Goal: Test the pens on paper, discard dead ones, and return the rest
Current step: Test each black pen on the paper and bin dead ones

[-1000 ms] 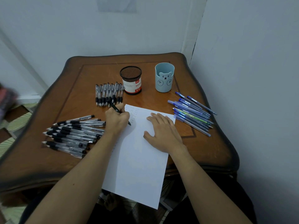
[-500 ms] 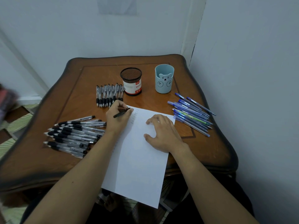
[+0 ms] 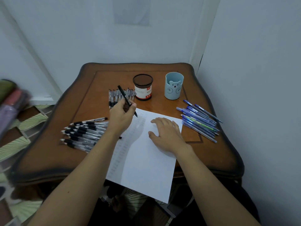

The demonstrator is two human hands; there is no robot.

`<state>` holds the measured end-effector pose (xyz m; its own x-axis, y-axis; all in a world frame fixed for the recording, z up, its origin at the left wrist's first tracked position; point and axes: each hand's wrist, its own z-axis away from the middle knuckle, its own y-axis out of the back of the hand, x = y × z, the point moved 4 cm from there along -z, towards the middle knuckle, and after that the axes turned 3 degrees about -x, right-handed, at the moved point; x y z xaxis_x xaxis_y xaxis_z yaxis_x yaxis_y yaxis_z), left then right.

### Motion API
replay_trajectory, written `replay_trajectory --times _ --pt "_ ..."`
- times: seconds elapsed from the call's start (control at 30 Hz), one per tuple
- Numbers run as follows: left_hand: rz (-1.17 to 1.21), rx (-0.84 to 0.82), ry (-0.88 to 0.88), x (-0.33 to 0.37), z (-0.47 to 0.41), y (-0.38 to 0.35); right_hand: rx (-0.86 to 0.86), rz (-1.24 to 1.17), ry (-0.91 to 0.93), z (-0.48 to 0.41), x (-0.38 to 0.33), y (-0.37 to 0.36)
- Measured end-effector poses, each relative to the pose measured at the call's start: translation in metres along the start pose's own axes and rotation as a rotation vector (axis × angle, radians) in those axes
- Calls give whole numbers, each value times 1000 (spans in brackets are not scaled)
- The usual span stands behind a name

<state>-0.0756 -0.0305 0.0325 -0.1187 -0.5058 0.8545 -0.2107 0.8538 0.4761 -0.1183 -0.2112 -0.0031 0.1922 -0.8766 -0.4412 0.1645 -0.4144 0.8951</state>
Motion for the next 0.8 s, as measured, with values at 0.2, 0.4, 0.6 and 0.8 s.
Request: replay_trajectory --times 0.2,0.4,0.6,0.8 --pt "-145 109 -88 20 23 83 148 -177 90 9 -77 14" --pt "-322 172 17 -16 65 185 -3 -345 269 27 -183 -11" --pt "-382 268 243 -89 140 274 -333 -391 391 44 -278 -72" --pt "-375 282 503 -173 224 323 -594 -307 449 63 -346 -159"
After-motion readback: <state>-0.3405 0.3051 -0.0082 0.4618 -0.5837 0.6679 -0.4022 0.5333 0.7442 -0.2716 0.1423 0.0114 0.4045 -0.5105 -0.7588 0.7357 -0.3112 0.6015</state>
